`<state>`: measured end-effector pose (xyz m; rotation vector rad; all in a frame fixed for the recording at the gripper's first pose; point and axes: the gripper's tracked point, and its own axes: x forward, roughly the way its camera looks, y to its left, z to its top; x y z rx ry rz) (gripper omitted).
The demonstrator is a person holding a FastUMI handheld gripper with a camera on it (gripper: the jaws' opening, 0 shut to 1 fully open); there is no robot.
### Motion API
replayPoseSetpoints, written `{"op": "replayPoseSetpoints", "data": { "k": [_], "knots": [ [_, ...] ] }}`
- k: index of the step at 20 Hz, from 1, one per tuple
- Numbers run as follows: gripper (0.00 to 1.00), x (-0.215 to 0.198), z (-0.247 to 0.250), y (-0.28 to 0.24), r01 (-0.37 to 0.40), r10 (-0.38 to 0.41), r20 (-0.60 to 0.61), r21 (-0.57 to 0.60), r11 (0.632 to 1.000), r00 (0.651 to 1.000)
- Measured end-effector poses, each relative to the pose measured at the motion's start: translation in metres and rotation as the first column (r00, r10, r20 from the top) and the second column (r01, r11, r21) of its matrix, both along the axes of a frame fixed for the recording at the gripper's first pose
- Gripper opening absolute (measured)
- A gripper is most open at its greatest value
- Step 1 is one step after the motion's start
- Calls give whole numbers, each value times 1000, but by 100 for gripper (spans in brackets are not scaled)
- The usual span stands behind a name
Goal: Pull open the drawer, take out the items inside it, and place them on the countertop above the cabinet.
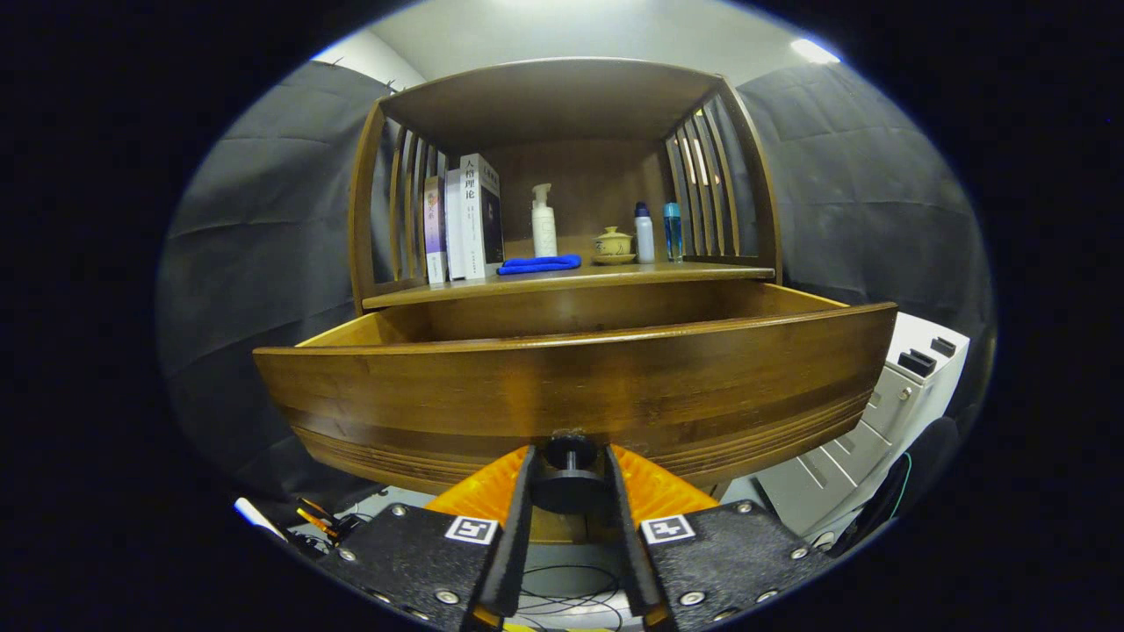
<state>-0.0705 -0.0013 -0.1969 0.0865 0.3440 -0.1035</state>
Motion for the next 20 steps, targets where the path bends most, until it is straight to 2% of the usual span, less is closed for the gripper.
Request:
{"op": "replayPoseSetpoints", "data": {
  "k": [1,4,6,10,13,15,17,18,20],
  "knots": [
    [48,4,17,-3,-5,6,31,-9,1000,999],
    [76,12,71,-6,-3,0,124,25,1000,992],
    [94,24,95,-16,28,-28,119,3,1000,992],
    [94,63,136,-21,59,-55,40,-103,993,998],
    [94,105,130,-5,65,-65,-27,22,998,998],
    [94,123,111,-12,105,-101,-94,39,994,990],
    [95,133,80,-17,116,-120,-202,-34,993,972],
    [95,138,65,-14,96,-111,-267,-68,993,957],
    [95,142,33,-7,65,-107,-402,-117,991,909]
  ]
}}
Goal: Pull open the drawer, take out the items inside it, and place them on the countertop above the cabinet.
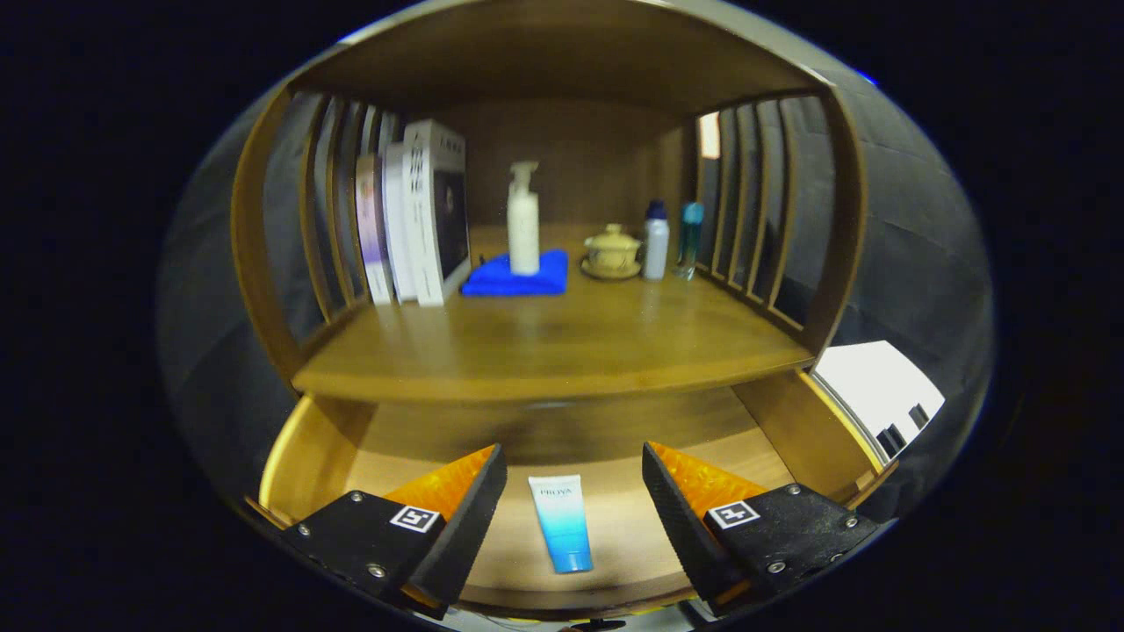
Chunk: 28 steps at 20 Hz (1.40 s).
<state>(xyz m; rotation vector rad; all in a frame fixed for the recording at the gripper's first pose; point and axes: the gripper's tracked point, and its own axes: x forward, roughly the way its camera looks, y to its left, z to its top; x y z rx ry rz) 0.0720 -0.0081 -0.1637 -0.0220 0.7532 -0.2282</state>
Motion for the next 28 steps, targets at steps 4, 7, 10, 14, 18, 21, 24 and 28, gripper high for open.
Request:
{"op": "replayPoseSetpoints", "data": {
  "k": [4,7,10,14,18,21,24,28],
  "knots": [
    [96,3,-44,16,-13,14,-222,6,1000,975],
    [95,-5,-63,17,20,-13,-315,19,1000,949],
    [91,-18,-79,7,75,-68,-417,0,997,906],
    [86,-25,-91,2,126,-88,-492,44,991,866],
    [76,-29,-103,4,196,-106,-519,121,973,848],
    [59,-27,-106,4,208,-112,-523,128,970,845],
    [55,-24,-106,2,185,-109,-511,100,978,853],
    [49,-18,-99,-3,196,-135,-460,88,977,878]
  ]
}}
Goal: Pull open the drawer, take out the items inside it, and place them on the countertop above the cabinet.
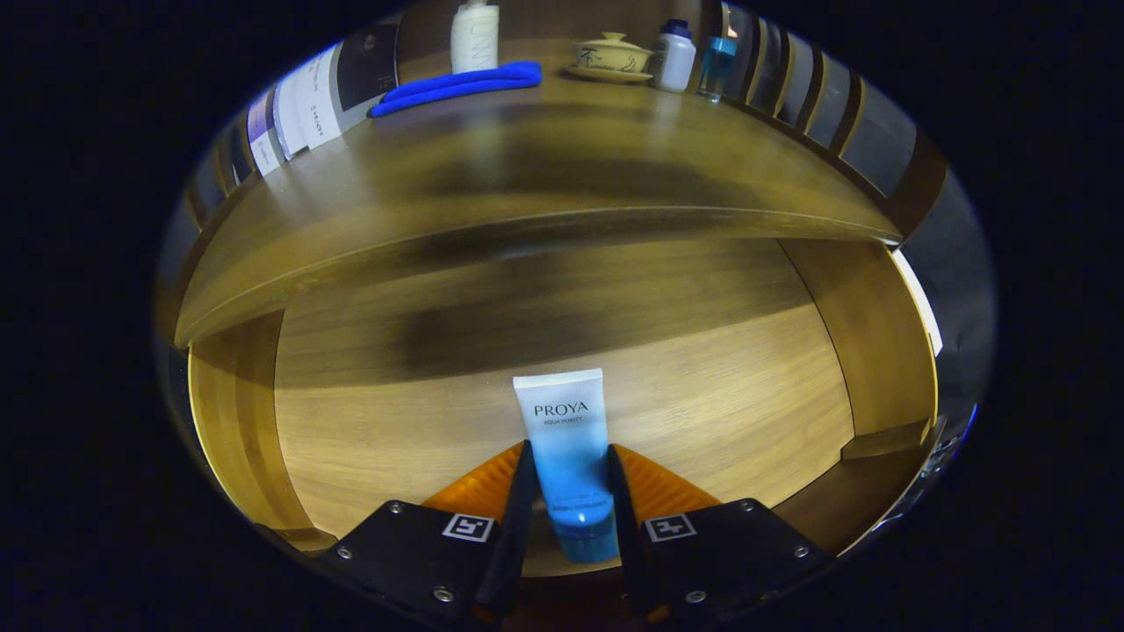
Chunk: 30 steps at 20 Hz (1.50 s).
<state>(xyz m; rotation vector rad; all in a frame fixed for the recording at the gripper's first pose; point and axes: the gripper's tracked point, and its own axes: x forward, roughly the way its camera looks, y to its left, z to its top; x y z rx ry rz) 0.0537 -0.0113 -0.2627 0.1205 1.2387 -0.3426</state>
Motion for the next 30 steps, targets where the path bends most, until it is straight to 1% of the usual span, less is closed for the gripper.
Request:
{"op": "replayPoseSetpoints", "data": {
  "k": [3,9,13,19,22,25,28,30],
  "knots": [
    [48,-1,8,0,9,-8,43,-12,1000,999],
    [48,-5,43,8,-54,68,141,-101,993,988],
    [47,-3,76,18,-111,144,212,-159,981,967],
    [47,2,118,23,-141,220,321,-251,958,921],
    [47,25,145,22,-129,237,396,-280,951,887],
    [47,56,163,15,-116,241,444,-291,950,863],
    [47,92,167,8,-125,265,465,-309,943,845],
    [47,117,165,8,-135,269,486,-294,946,832]
  ]
}}
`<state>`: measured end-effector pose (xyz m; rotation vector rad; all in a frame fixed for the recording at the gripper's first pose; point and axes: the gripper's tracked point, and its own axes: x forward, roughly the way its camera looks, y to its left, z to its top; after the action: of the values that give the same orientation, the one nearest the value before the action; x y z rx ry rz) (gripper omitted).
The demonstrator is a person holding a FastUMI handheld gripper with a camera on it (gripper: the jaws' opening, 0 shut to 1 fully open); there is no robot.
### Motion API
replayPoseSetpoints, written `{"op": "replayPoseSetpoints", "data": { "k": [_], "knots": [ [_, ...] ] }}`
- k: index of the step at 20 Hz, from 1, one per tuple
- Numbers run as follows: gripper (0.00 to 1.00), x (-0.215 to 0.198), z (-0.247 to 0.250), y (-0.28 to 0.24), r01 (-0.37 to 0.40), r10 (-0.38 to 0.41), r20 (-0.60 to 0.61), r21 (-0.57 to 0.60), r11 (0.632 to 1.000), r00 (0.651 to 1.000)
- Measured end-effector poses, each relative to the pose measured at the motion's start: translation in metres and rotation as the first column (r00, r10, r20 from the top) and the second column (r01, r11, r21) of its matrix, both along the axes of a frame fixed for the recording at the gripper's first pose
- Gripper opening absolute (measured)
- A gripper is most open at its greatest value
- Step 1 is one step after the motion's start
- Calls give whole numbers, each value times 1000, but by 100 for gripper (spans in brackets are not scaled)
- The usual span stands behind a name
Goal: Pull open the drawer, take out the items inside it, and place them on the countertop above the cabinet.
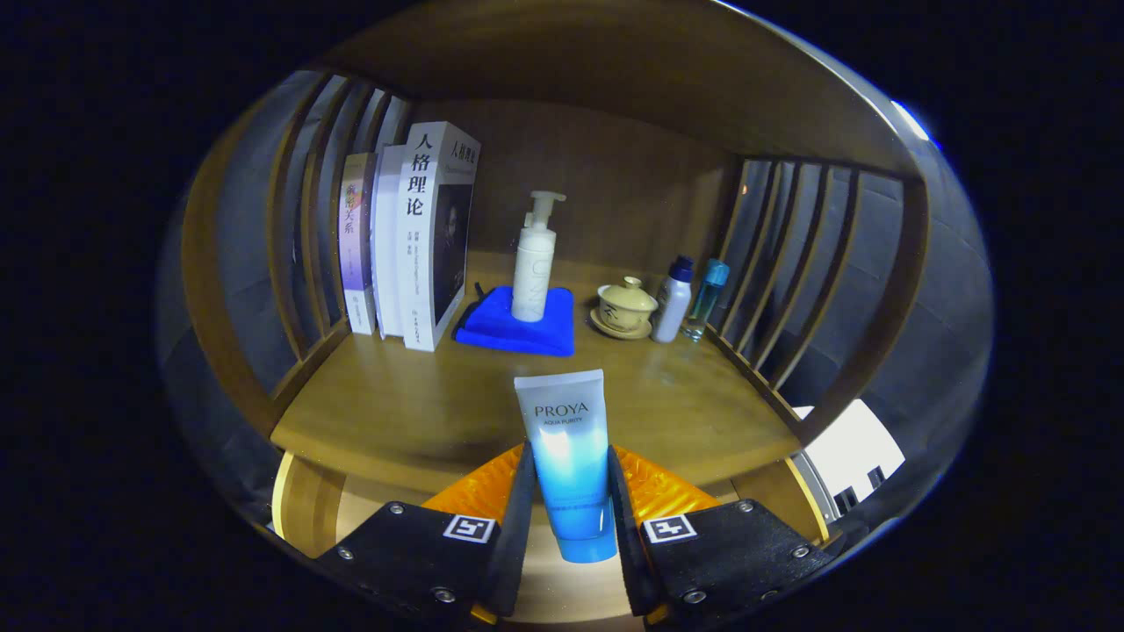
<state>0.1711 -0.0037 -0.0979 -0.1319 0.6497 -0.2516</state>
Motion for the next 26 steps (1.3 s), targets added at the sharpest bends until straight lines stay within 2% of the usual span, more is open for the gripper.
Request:
{"op": "replayPoseSetpoints", "data": {
  "k": [6,12,17,22,23,26],
  "knots": [
    [47,51,-14,-17,-7,7,4,21,1000,1000],
    [48,78,-36,-30,-4,6,-57,48,999,998],
    [52,80,-52,-36,-2,10,-112,78,997,994],
    [58,83,-42,-33,-27,32,-50,114,993,998],
    [62,82,-32,-32,-35,37,-10,119,992,999],
    [95,65,5,-30,-65,50,107,135,989,993]
  ]
}}
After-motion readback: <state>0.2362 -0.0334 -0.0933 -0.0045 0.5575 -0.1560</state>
